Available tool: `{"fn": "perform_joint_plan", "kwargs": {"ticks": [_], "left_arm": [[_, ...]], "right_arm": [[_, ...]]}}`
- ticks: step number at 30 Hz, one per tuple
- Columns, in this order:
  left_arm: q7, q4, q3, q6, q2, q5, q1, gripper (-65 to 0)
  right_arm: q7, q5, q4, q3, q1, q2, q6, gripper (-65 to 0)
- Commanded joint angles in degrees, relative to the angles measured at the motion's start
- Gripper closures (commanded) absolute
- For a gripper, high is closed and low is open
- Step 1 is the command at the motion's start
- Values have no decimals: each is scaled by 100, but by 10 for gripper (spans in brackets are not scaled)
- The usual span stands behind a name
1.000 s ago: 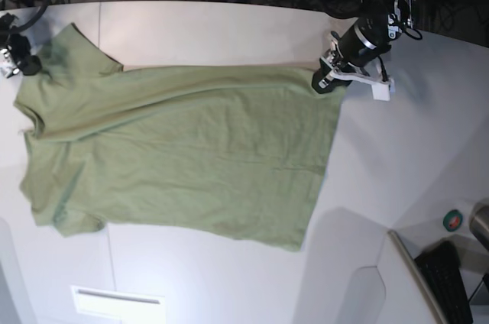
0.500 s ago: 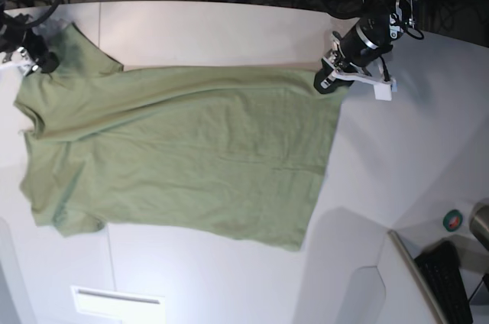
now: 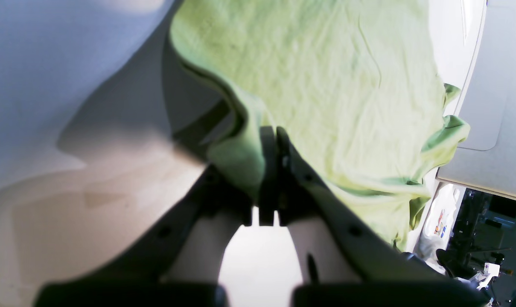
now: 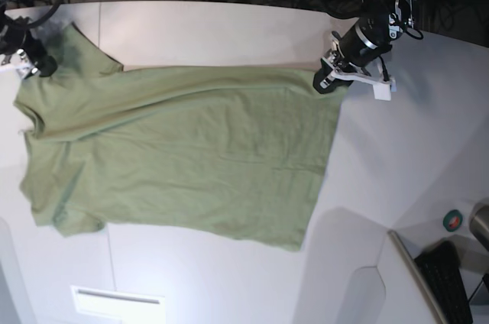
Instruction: Layout the t-shirt on the table in an organized manner, then fold the t-shirt properly
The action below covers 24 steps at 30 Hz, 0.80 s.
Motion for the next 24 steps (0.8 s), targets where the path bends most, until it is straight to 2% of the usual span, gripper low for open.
{"fn": "perform_joint_plan", "kwargs": {"ticks": [1,3,5,6,10,16,20,24], "left_arm": [[-54,116,-7,-75,-29,-70,-19,0],[-54,116,-7,-75,-29,-70,-10,0],[-54,116,-7,-75,-29,-70,-2,0],[-54,116,-7,-75,-29,-70,7,0],[-54,125,20,-75,-29,-70,34,0],[-54,766,-7,-75,-117,-70,271,0],[-37,898,336,-75,-416,-70,218,0],[-37,722,784,-75,-495,-18,-151,0]], "right_arm": [[68,64,69,56,-2,88,36,-314],[86,64,69,65,-11,88,36,-198],[86,64,69,73,-11,97,36,-42],[68,64,69,73,-11,106,36,0],[15,64,78,73,-46,115,36,0],[-503,73,808,73,-424,123,1,0],[-512,55,1027,29,-424,141,-8,0],[-512,37,957,-14,59,413,-8,0]]}}
